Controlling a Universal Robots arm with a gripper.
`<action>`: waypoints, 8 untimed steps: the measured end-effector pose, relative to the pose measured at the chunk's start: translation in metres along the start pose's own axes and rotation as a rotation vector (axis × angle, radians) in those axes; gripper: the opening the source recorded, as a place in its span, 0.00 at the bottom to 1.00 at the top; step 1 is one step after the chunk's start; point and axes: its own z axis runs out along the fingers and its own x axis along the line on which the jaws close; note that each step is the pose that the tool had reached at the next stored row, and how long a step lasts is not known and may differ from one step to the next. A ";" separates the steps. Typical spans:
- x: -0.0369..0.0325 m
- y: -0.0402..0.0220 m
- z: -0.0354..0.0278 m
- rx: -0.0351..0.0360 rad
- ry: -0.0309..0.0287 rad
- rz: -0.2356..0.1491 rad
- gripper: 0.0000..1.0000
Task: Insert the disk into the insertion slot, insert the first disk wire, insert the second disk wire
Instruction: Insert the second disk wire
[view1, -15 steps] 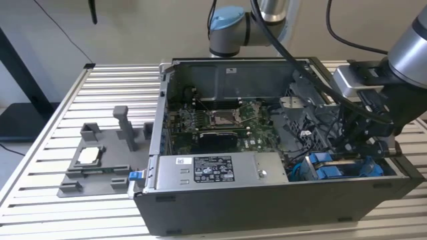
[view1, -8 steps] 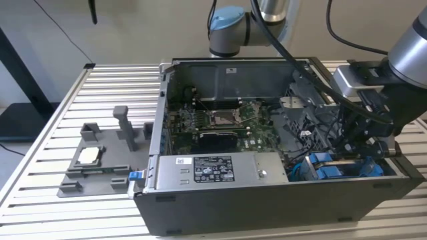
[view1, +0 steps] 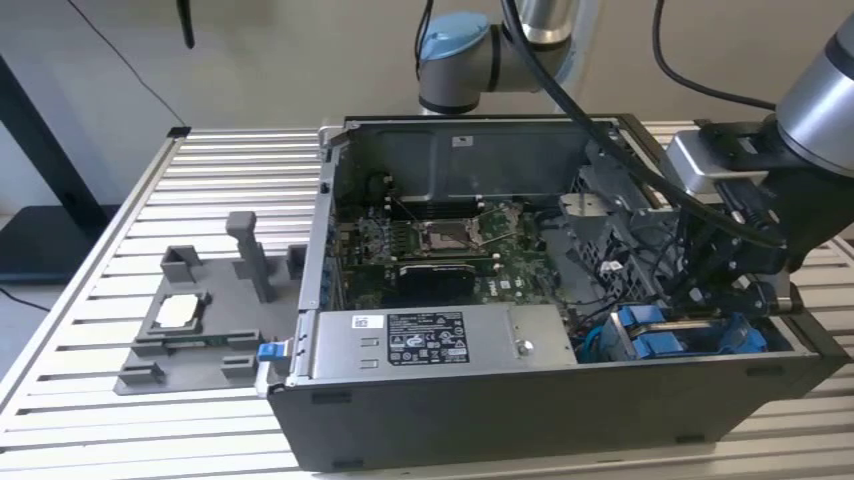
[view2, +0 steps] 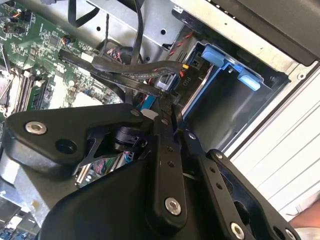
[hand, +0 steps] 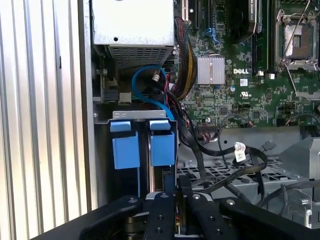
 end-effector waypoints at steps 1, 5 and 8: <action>-0.0001 0.0000 0.0001 0.0001 0.0024 0.000 0.16; 0.0000 0.0000 0.0000 0.0006 0.0128 0.000 0.16; -0.0004 0.0000 -0.0001 0.0012 0.0243 0.000 0.16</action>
